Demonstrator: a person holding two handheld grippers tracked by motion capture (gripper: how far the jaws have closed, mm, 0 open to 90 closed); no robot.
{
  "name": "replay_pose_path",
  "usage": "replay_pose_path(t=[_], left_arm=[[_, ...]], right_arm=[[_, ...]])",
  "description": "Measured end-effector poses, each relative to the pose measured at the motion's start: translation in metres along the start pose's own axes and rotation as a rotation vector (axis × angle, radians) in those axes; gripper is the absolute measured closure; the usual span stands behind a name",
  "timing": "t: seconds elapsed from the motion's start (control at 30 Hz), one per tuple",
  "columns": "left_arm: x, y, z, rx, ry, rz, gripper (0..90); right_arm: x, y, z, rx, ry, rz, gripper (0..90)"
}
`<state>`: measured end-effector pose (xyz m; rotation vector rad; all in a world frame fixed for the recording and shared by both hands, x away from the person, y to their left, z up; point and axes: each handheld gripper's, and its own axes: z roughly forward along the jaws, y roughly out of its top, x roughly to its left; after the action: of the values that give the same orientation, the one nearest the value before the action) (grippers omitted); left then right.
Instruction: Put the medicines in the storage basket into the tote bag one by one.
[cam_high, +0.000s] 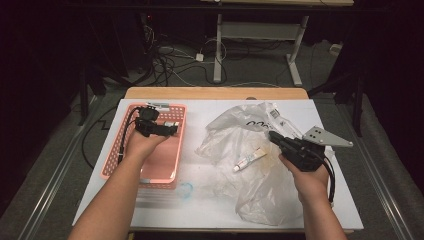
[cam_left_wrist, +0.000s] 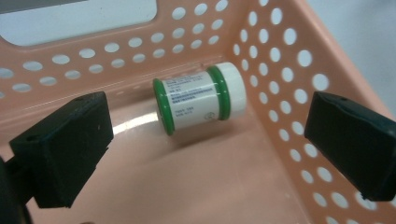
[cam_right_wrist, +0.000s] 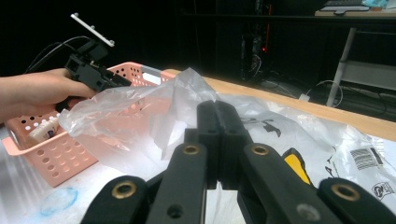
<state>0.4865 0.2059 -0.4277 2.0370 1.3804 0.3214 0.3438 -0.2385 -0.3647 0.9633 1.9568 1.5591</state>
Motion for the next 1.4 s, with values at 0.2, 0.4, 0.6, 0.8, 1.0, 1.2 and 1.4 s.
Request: replay_pose_path(t=[0.2,0.4,0.6,0.8,1.0,1.2,1.4], left_arm=[[0.0,0.008,0.008,0.009,-0.007,-0.004,3.6],[0.002,0.013,0.019,0.023,0.005,-0.025,7.2],[0.004,0.02,0.025,0.039,-0.001,-0.043,12.2],[0.005,0.022,0.033,0.072,0.022,-0.053,14.6],[0.006,0.02,0.039,0.098,0.026,-0.066,17.7],[0.006,0.018,0.044,0.121,0.017,-0.062,20.3],[0.004,0.017,0.046,0.145,0.007,-0.065,27.8]], right_arm=[[0.0,0.0,0.0,0.001,0.001,-0.001,90.0],[-0.001,-0.001,0.0,0.003,-0.001,0.002,90.0],[-0.002,-0.001,-0.001,0.001,-0.001,0.003,90.0],[-0.002,-0.001,-0.001,0.001,-0.004,0.004,90.0],[-0.003,-0.001,-0.001,0.0,0.0,0.002,90.0],[-0.002,-0.001,-0.001,0.0,-0.003,0.006,90.0],[-0.001,-0.001,-0.001,-0.001,-0.001,0.003,90.0]])
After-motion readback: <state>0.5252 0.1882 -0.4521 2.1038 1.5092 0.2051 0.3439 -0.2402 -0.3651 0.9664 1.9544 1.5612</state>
